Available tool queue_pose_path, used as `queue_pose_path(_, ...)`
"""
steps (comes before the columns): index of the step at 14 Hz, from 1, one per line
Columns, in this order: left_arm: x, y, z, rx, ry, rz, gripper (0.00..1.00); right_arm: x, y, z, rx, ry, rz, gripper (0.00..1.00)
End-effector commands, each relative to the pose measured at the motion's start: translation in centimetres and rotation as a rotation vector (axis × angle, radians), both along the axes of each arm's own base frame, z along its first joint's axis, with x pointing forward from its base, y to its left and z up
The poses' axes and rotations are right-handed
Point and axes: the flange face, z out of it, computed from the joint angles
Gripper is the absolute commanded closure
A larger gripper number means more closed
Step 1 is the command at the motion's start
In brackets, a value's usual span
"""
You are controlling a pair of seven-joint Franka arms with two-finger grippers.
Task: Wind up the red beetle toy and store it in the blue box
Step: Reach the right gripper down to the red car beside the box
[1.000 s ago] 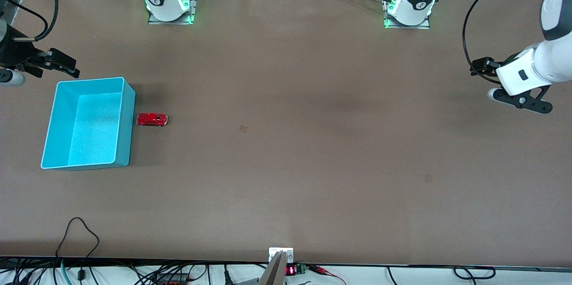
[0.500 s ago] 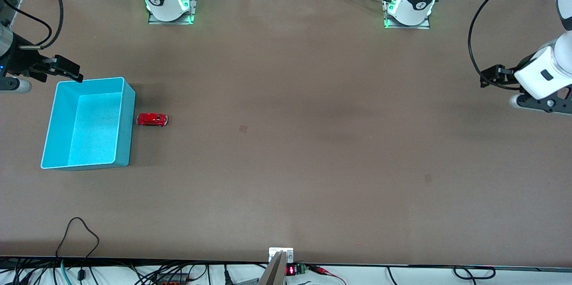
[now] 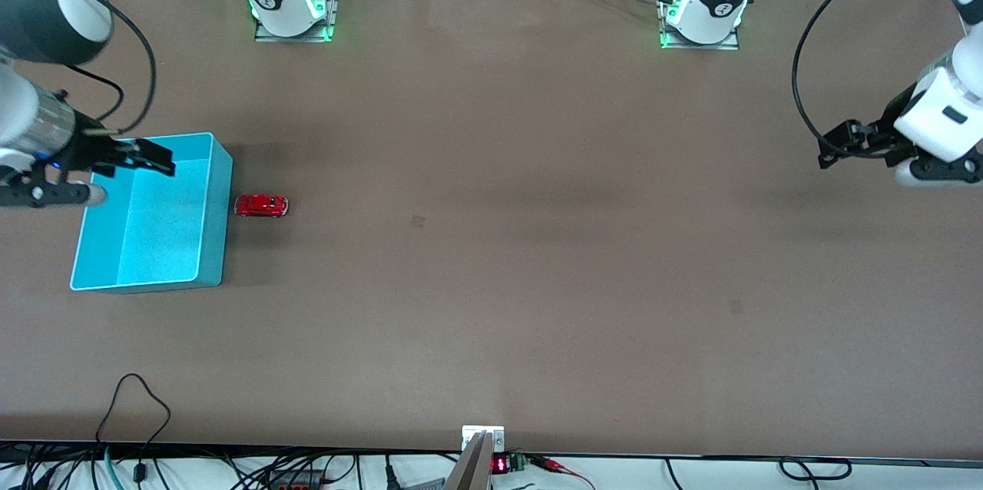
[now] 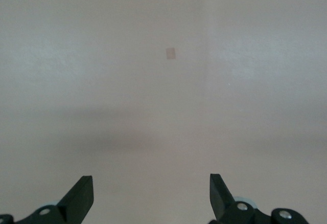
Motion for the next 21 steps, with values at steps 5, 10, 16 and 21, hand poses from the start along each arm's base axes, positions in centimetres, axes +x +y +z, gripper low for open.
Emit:
queue_pose_path(5, -2.2, -1.1, 1.4, -0.017, 0.022, -0.004, 0.00, 2.9, 1.6, -5.0, 0.071, 0.018, 0.168, 0.00)
queue_pose_path(10, -2.6, -2.4, 1.7, -0.015, 0.029, -0.026, 0.00, 1.4, 1.2, -12.0, 0.094, 0.006, 0.551, 0.00)
queue_pose_path(16, -2.6, -2.4, 1.5, -0.013, 0.038, -0.027, 0.00, -1.0, 1.2, -22.8, 0.151, 0.039, 1.087, 0.00)
queue_pose_path(21, -2.6, -2.3, 1.6, -0.013, 0.036, -0.026, 0.00, -3.9, 1.5, -27.1, 0.136, -0.023, 1.439, 0.00)
